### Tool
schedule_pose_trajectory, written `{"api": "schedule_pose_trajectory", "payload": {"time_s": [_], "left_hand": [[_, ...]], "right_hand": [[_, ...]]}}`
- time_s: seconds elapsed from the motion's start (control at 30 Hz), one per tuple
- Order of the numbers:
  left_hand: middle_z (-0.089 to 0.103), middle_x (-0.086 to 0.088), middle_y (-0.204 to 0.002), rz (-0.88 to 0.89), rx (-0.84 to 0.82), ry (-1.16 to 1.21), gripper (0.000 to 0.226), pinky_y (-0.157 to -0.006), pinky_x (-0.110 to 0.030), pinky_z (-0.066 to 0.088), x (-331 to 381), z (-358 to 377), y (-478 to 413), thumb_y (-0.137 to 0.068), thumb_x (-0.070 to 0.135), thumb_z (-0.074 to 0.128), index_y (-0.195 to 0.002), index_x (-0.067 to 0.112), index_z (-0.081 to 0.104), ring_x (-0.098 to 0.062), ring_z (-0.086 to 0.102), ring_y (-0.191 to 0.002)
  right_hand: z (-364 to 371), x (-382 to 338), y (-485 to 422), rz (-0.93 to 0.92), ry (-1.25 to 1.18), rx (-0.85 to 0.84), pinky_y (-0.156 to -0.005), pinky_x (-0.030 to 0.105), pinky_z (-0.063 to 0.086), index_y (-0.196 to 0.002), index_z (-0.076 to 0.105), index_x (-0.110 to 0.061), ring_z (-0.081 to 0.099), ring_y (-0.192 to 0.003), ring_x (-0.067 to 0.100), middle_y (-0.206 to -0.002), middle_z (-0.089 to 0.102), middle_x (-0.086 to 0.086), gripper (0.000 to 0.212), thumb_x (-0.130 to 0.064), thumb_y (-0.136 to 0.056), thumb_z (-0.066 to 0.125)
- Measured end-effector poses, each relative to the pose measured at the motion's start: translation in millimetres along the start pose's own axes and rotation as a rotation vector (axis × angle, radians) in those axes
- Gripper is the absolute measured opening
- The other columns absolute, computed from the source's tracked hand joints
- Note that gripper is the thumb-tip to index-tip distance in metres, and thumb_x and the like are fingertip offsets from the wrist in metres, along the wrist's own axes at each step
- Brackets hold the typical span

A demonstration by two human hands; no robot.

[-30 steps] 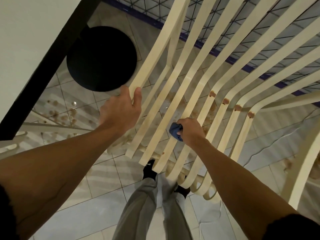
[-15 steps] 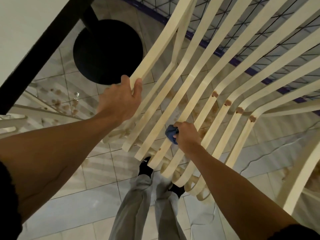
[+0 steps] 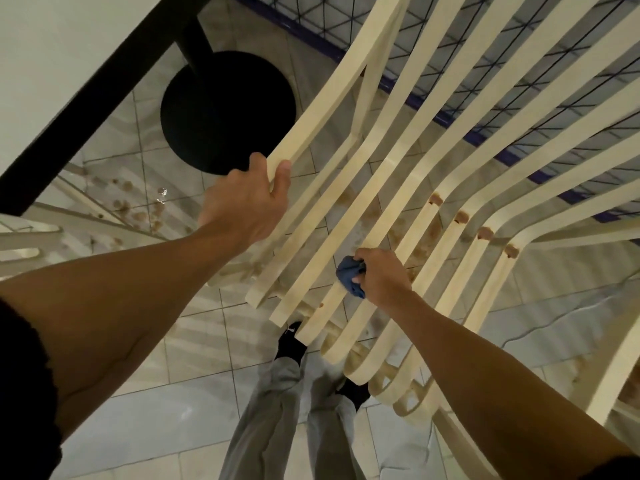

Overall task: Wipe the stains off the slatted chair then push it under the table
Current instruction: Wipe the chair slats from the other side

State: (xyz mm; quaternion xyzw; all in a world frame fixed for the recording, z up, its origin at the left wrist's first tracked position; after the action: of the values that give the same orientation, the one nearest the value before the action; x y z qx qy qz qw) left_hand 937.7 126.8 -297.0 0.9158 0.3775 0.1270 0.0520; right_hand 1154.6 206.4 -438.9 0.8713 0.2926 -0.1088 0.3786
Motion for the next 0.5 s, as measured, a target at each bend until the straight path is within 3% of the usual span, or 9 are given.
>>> {"api": "schedule_pose_trajectory", "payload": {"time_s": [0.17,0.3,0.5], "left_hand": [[0.044,-0.010,-0.086,-0.025,-0.008,-0.014,0.053,-0.059,-0.035,0.035,-1,0,1,-0.100,0.056,0.019,-0.116,0.010,0.039,-0.024,0.045,-0.069],[0.044,-0.011,-0.086,-0.037,-0.016,-0.013,0.053,-0.059,-0.036,0.034,-1,0,2,-0.100,0.056,0.020,-0.116,0.009,0.039,-0.025,0.044,-0.070],[0.045,-0.010,-0.088,-0.019,-0.014,-0.007,0.052,-0.058,-0.035,0.035,-1,0,1,-0.101,0.055,0.021,-0.116,0.009,0.039,-0.024,0.046,-0.069]], "right_hand": [[-13,6,-4,0.039,-0.011,0.103,-0.072,0.037,0.053,-0.091,0.062,-0.010,0.060,-0.084,0.028,-0.087,0.062,0.008,0.014,-0.001,-0.081,0.061],[-4,5,3,0.048,-0.012,0.089,-0.071,0.034,0.049,-0.100,0.064,-0.010,0.053,-0.080,0.025,-0.088,0.057,0.006,0.017,-0.004,-0.084,0.064],[-8,2,-3,-0.003,0.036,0.020,-0.068,0.031,0.046,-0.101,0.064,-0.008,0.059,-0.083,0.027,-0.086,0.057,0.007,0.019,0.000,-0.084,0.061]]}}
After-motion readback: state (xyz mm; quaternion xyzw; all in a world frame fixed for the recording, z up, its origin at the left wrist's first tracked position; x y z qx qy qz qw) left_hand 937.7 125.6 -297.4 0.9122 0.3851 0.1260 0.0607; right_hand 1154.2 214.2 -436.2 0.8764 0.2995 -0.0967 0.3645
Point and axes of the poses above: each hand's wrist, its own y-axis away from the middle knuckle, its own z-axis out of the palm, x = y × z, the point moved 8 cm from there along -y, towards the middle knuckle
